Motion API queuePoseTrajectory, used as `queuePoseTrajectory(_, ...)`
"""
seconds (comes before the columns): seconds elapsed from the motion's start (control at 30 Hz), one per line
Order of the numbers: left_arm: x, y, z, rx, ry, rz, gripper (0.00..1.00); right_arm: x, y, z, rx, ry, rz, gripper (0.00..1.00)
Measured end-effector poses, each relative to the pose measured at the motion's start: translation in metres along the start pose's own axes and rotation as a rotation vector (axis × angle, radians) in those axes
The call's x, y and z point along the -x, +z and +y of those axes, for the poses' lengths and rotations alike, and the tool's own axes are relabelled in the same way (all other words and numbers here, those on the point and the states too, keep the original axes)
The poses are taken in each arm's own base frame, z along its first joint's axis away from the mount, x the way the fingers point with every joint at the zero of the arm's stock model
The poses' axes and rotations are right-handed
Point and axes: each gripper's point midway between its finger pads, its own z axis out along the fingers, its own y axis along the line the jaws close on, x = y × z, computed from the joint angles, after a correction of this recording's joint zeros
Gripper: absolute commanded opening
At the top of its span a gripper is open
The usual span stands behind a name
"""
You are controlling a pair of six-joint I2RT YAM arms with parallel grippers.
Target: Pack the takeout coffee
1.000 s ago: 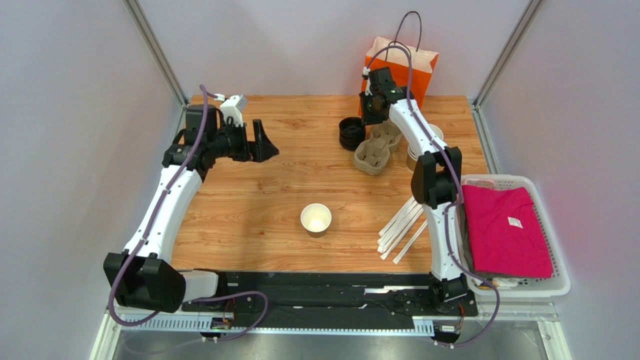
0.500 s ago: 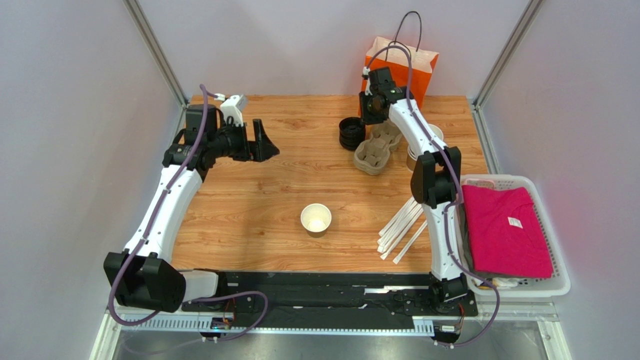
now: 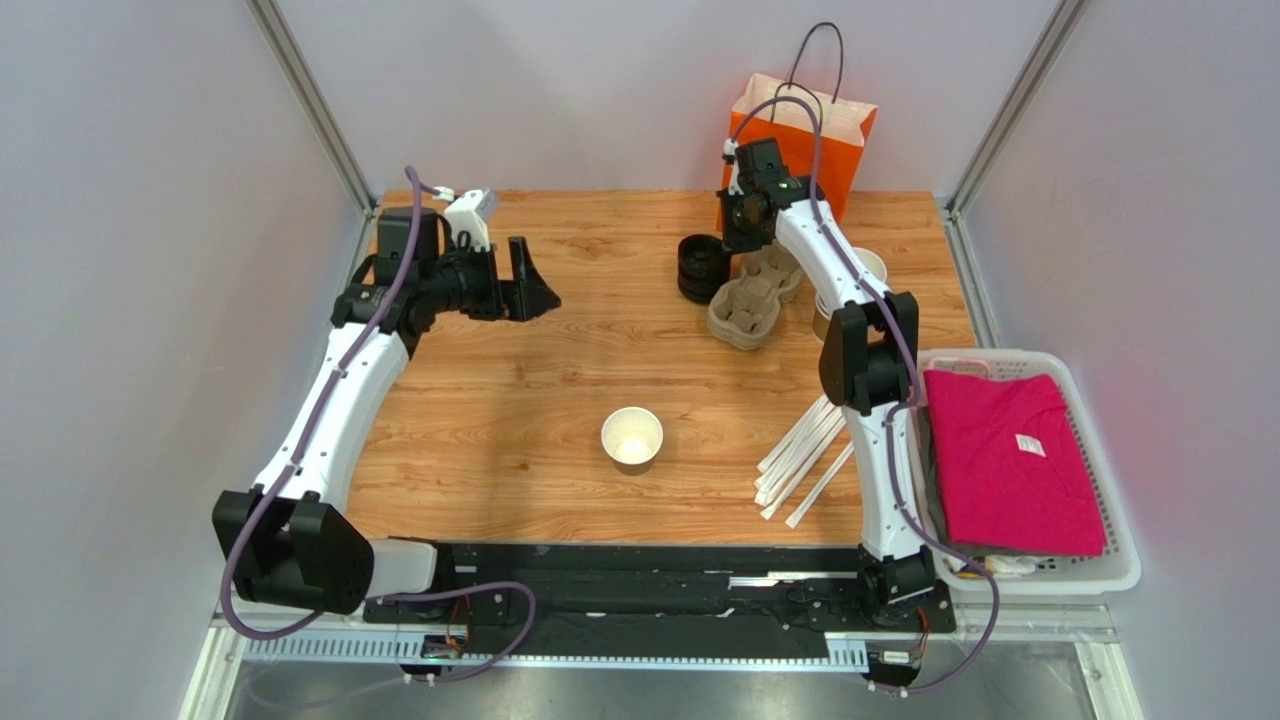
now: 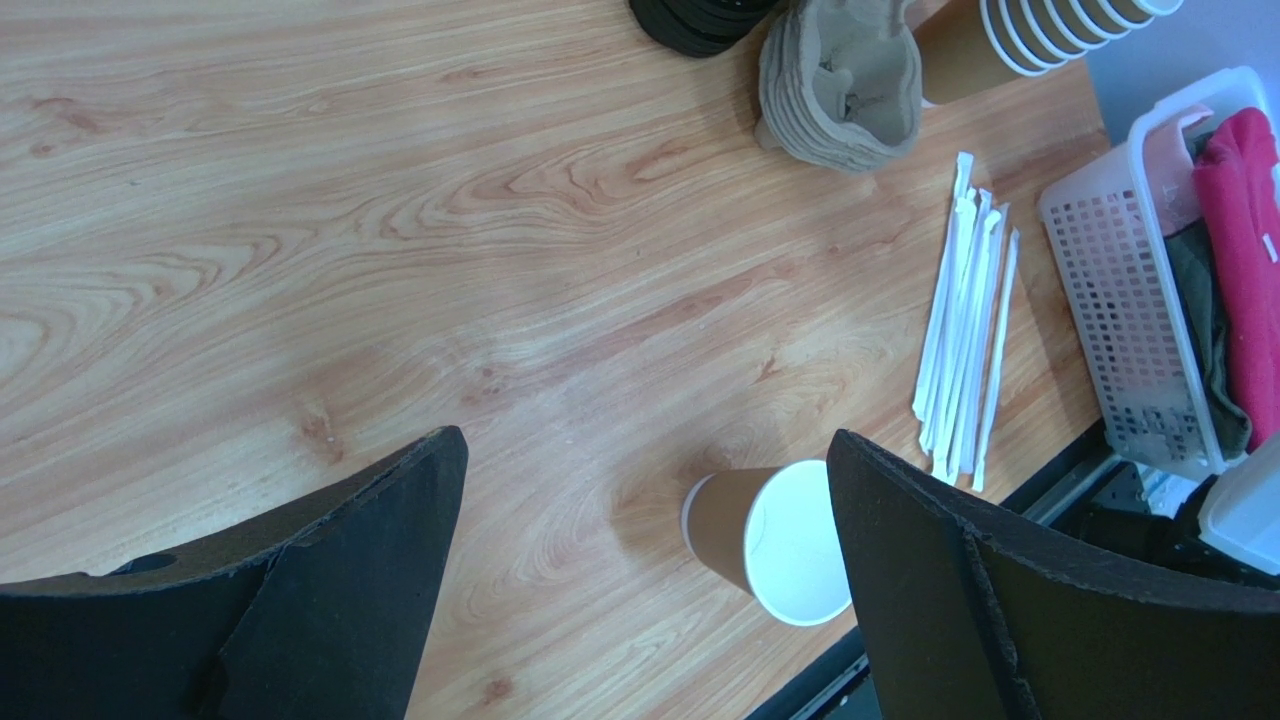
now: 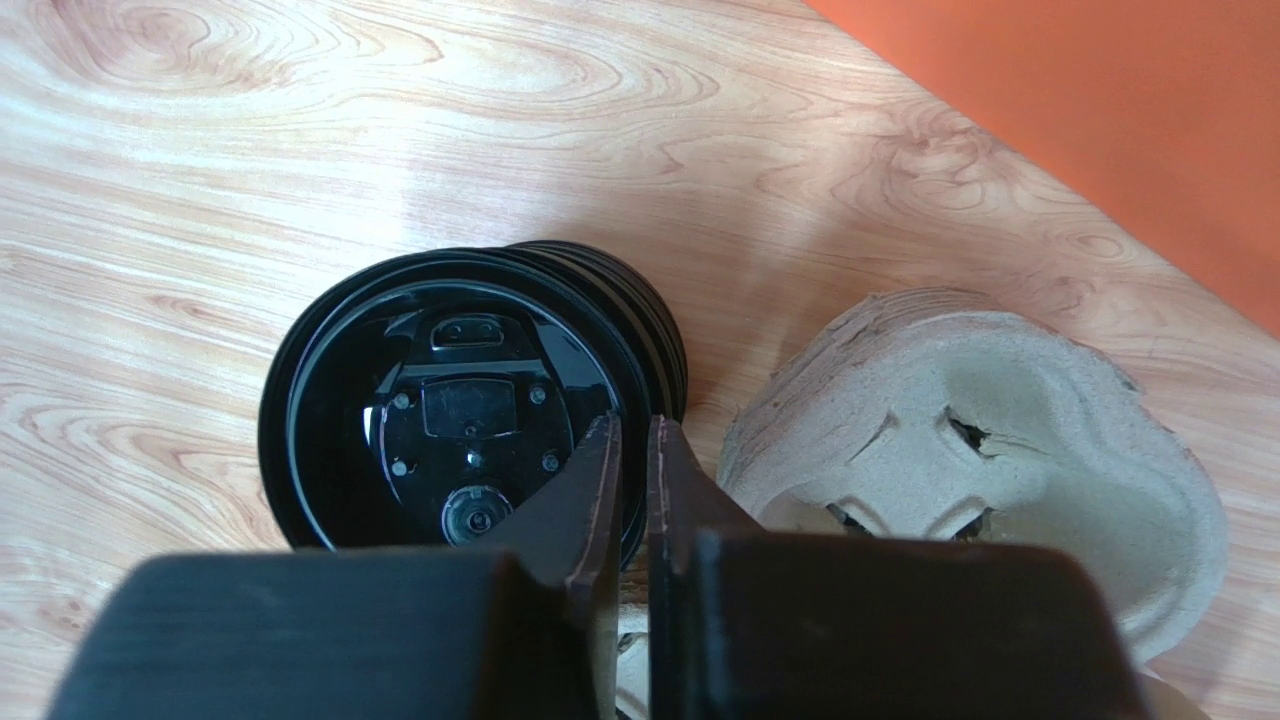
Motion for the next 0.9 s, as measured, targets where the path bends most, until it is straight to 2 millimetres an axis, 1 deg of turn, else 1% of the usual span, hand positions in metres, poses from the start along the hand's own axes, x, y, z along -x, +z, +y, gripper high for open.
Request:
queuePoseTrajectory(0.27,-0.003,0.005,0.002,-0.004,-0.009,0.014,0.98,0.001,0.000,-0.002,0.005,0.015,0.000,0.00)
queuePoseTrajectory(0.37,-0.003,0.009,0.004,-0.007,-0.016,0.017,0.96,0.001,-0.001,-0.003,0.014,0.029,0.001,0.00)
queuePoseTrajectory(0.47,0.002,0.015,0.003,-0.026,-0.038,0.007,0.95,0.002,-0.001,-0.005,0.022,0.042,0.002,0.00)
queuePoseTrajectory(0.53,0.008,0.023,0.002,-0.046,-0.058,-0.011,0.95,0.002,-0.001,-0.005,0.030,0.053,0.003,0.00)
queuePoseTrajectory(0.6,0.015,0.036,0.002,-0.073,-0.084,-0.028,0.95,0.002,-0.002,-0.006,0.036,0.059,0.003,0.00)
queuePoseTrajectory(0.67,0.017,0.054,0.002,-0.093,-0.109,-0.027,0.95,0.003,-0.002,-0.005,0.044,0.064,0.003,0.00)
queuePoseTrajectory(0.73,0.021,0.073,-0.003,-0.118,-0.121,-0.021,0.95,0.004,-0.002,-0.005,0.051,0.068,0.000,0.00)
queuePoseTrajectory(0.87,0.028,0.124,-0.031,-0.217,-0.119,-0.027,0.90,0.004,-0.002,-0.003,0.063,0.077,0.001,0.00)
queuePoseTrajectory(0.9,0.029,0.133,-0.038,-0.242,-0.121,-0.035,0.89,0.004,-0.002,-0.003,0.066,0.078,0.001,0.00)
